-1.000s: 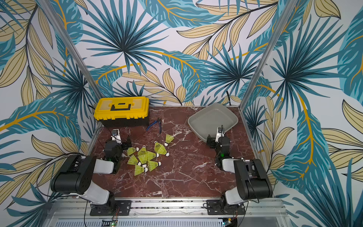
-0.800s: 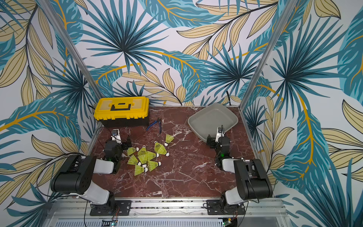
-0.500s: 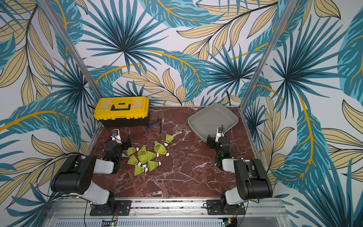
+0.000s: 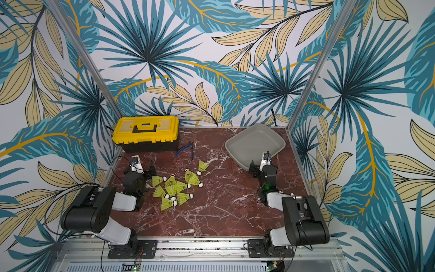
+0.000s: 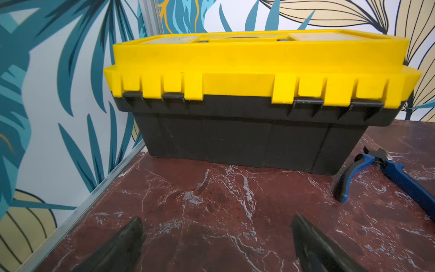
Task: Put the shuttlecocks into the storage box
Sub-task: Pick up the storage box at the center of the board.
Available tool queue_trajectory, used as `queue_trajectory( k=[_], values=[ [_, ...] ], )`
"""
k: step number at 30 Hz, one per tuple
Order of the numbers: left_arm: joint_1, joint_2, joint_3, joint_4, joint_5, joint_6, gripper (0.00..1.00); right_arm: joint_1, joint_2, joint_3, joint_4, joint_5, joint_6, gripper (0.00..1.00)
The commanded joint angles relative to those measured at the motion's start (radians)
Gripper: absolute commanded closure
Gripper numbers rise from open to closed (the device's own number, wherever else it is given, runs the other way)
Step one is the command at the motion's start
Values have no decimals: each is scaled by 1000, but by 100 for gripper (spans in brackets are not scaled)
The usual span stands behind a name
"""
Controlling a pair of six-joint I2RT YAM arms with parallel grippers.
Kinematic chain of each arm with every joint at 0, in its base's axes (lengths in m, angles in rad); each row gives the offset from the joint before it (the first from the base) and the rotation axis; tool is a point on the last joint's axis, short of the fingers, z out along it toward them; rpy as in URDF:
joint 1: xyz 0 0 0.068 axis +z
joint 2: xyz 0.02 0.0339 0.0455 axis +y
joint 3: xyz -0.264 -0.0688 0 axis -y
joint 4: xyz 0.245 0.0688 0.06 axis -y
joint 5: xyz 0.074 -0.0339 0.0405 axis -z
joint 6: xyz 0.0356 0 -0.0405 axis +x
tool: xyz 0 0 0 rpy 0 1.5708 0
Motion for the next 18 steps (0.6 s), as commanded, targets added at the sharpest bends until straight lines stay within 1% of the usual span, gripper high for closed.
queue_trajectory(
  k=[1,3,6,8,10,13,15,18],
  values=[
    [-7,-11,-22,80,-15,2,0,3,-96,77,-262,89,96,0],
    [-18,-53,-10,22,-32,11,0,3,-110,145,-413,94,133,0],
    [-27,-178,24,-147,-30,21,0,3,-94,259,-633,120,206,0],
    [-30,-264,52,-269,-23,26,0,3,-73,325,-737,117,237,0],
    [-32,-357,99,-439,-25,-21,0,3,-45,382,-822,127,277,0],
    [-34,-450,205,-742,-2,-115,0,3,5,459,-928,132,307,0],
    [-34,-479,272,-911,27,-183,0,3,36,494,-1004,141,327,0],
    [-34,-501,349,-1079,103,-248,0,3,65,523,-1046,160,358,4]
  ],
)
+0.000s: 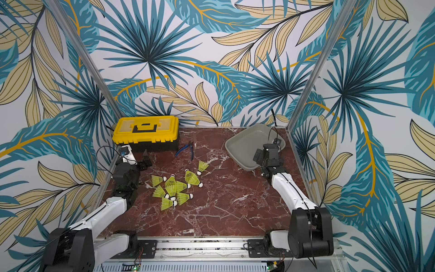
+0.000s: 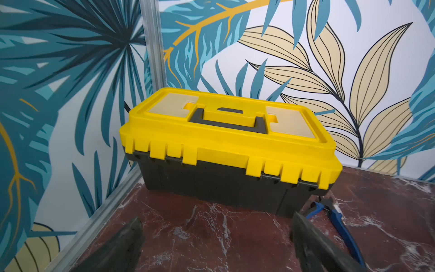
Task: Put the shuttlecocks into the storage box
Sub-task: Pick up the storage box at the center of the board.
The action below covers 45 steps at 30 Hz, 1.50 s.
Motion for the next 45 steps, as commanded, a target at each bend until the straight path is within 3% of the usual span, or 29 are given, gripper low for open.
queue_trajectory(
  k=[1,8,16,27,40,45],
  values=[
    [-3,-25,96,-358,98,-119,0,3,31,29,-163,38,68,6],
    [-4,-30,214,-629,203,-206,0,2,143,110,-203,-31,100,25],
    [-4,-30,244,-706,284,-204,0,0,274,197,-215,-51,142,39],
    [-3,-30,255,-758,291,-175,0,-2,366,222,-198,-57,198,51],
    [-3,-35,267,-780,305,-173,0,-3,351,202,-276,-53,216,87],
    [-3,-44,269,-790,313,-170,0,-2,274,138,-306,-52,167,89]
  ],
)
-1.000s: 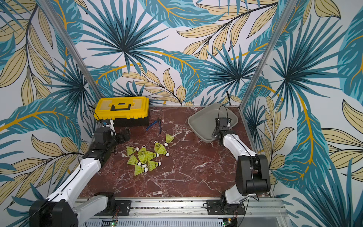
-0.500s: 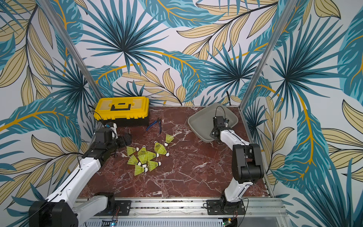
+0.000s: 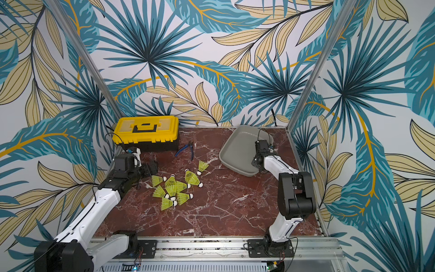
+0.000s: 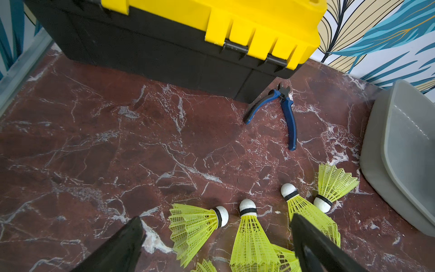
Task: Put the shuttlecocks into the storage box
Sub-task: Pick up the storage box at the center of the board.
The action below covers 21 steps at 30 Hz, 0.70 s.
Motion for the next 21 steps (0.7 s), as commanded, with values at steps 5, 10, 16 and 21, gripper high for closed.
queue_trajectory(
  k=[5,10,16,21],
  values=[
    [-4,-25,46,-30,25,13,0,-1,-146,-111,-131,-14,-98,92],
    [-3,-25,44,-34,51,12,0,6,-246,-168,-185,-89,-129,93],
    [-4,-25,47,-49,91,19,0,41,-347,-240,-218,-149,-112,93],
    [-8,-27,48,-51,116,14,0,91,-387,-277,-244,-153,-117,94]
  ],
)
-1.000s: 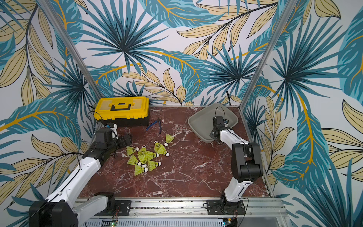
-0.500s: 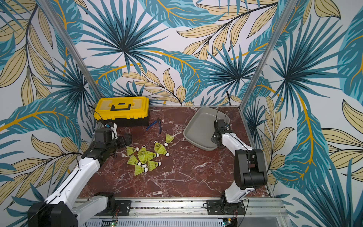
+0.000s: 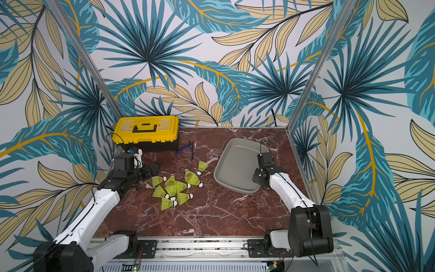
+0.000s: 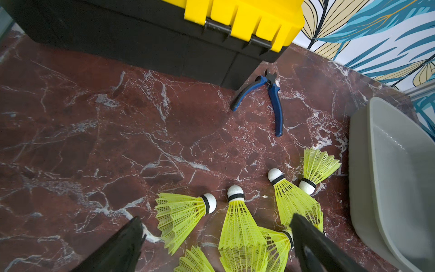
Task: Put the shuttlecocks into the storage box
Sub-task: Pick up the storage box at the center of the board, then place the storage box at the center of the board.
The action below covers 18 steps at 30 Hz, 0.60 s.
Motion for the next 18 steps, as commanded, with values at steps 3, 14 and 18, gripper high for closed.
queue_trajectory(
  k=[3,14,18],
  values=[
    [-12,-21,54,-13,45,12,0,64,-37,-49,-68,-29,-28,94],
    [-53,-7,79,-34,80,33,0,181,-55,-66,-68,-69,-91,94],
    [-75,5,88,-39,106,42,0,211,-43,-64,-65,-82,-97,94]
  ],
)
